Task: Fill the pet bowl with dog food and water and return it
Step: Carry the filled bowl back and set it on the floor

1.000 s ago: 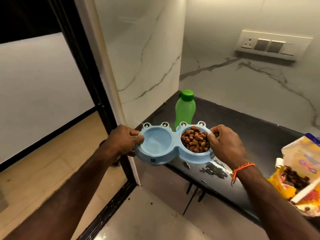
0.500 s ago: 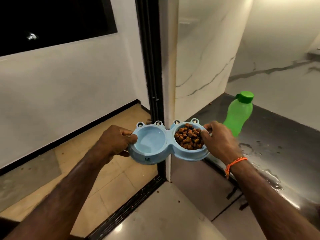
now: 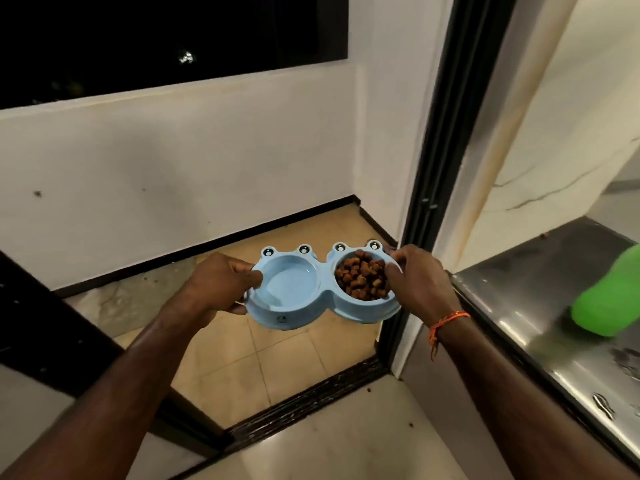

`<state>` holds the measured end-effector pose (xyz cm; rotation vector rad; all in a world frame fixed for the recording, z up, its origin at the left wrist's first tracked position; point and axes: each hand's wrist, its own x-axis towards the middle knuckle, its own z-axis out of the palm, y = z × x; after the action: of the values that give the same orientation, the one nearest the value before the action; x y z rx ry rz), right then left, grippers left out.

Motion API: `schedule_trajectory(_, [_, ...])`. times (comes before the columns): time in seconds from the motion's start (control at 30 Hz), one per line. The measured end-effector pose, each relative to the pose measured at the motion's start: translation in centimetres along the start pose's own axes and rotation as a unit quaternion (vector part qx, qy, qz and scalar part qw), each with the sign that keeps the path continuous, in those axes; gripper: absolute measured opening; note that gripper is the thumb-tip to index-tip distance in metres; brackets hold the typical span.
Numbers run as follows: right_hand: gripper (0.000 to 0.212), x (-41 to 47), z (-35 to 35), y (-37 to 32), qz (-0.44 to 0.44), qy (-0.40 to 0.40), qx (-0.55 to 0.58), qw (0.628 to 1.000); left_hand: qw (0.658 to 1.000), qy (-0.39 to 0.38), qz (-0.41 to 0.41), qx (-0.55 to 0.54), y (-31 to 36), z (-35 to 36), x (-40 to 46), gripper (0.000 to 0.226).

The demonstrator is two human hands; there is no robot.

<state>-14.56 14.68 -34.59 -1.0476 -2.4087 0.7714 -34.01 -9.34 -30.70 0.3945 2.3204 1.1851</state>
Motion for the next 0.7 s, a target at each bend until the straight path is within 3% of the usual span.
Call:
schedule_trajectory(0.37, [0.019,10.2,9.3,-6.3,-0.133,-0.061,0.020,0.989,0.992,0.106,-0.066,-0.035,-3.1,-6.1,6.8,0.017])
schedule_trajectory(0.7, [0.017,20.2,15.2,-10.7,-0.138,-0.127,0.023,0.982,0.979,0.161,-0.101,-0.068,-4.1,-8.6,14.8,0.018])
